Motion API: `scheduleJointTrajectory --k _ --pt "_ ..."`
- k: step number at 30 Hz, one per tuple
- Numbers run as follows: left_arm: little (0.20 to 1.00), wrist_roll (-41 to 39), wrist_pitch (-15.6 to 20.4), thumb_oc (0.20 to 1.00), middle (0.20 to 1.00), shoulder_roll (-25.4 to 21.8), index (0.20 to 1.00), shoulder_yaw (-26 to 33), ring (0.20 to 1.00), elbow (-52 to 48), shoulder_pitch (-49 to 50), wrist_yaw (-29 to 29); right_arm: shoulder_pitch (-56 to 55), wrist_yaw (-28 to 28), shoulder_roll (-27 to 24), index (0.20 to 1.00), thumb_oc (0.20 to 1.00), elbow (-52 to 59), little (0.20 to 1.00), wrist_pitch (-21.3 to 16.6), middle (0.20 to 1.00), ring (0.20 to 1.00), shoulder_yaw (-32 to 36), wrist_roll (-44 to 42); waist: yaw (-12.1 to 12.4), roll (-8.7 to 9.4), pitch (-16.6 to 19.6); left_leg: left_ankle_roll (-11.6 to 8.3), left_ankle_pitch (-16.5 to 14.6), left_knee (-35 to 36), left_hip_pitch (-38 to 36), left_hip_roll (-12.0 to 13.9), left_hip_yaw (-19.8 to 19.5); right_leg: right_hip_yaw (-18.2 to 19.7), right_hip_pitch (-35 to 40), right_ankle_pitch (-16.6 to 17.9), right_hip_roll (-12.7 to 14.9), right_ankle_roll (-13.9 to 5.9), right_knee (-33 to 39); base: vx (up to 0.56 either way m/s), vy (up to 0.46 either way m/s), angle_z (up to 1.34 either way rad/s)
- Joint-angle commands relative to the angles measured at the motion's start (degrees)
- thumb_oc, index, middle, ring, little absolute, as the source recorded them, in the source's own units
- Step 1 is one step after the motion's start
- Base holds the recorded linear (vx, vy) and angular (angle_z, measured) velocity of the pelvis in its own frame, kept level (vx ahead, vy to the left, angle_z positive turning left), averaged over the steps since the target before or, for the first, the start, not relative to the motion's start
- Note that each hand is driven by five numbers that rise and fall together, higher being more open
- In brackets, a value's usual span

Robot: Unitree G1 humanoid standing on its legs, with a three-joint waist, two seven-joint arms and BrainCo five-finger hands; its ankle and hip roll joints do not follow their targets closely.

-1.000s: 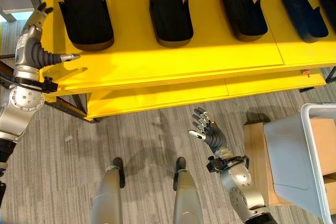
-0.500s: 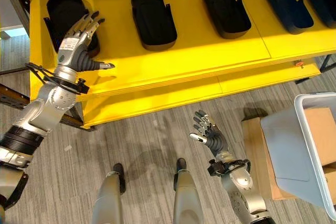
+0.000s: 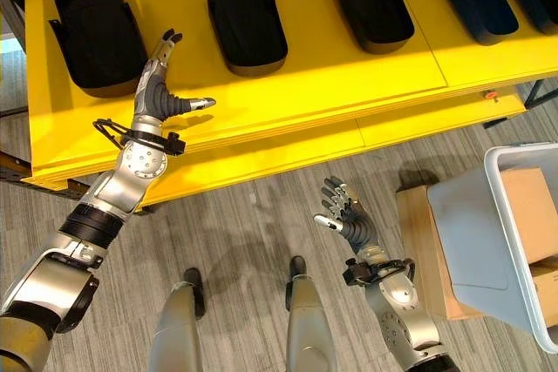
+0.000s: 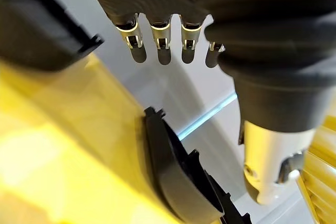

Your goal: Move parts from the plastic box to the shelf.

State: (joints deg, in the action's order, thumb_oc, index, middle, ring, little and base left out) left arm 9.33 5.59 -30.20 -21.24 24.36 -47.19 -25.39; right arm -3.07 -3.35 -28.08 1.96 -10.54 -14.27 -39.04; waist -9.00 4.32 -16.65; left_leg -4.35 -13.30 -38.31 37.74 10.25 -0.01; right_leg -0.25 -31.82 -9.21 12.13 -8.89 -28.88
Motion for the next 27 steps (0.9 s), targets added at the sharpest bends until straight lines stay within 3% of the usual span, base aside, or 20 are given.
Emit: scheduleJointTrajectory --k 1,13,27 --pt "1.000 -1.88 2.05 1.000 1.000 -0.19 1.000 -1.68 1.000 2.88 -6.57 -2.43 -1.54 0.25 -2.77 1.000 1.000 3.87 1.000 -3.50 1.000 1.000 1.38 0.51 0.71 -0.95 4.28 -3.10 7.36 4.72 -1.49 4.68 -2.41 2.86 1.11 4.81 2.99 -0.83 -1.12 0.00 0.000 0.00" --pt "1.000 -11.04 2.58 1.000 1.000 4.81 1.000 -3.25 1.000 10.14 -11.53 -3.31 -2.64 0.91 -4.00 1.000 1.000 4.20 1.000 -3.77 1.000 1.000 1.15 0.38 -0.76 -0.89 4.91 -2.99 7.49 4.18 0.09 5.15 -1.91 3.88 -1.82 5.28 2.39 -0.71 -2.06 0.00 0.000 -0.04" --pt "1.000 -17.34 3.06 1.000 1.000 4.60 1.000 -1.02 1.000 14.65 -11.74 -4.50 -2.19 1.66 -4.44 1.000 1.000 3.96 1.000 -3.75 1.000 1.000 0.13 0.78 -0.93 -0.66 4.00 -2.86 7.49 2.95 1.86 5.01 -2.08 4.03 -3.53 5.20 2.34 -0.46 -3.50 0.00 0.000 -0.03"
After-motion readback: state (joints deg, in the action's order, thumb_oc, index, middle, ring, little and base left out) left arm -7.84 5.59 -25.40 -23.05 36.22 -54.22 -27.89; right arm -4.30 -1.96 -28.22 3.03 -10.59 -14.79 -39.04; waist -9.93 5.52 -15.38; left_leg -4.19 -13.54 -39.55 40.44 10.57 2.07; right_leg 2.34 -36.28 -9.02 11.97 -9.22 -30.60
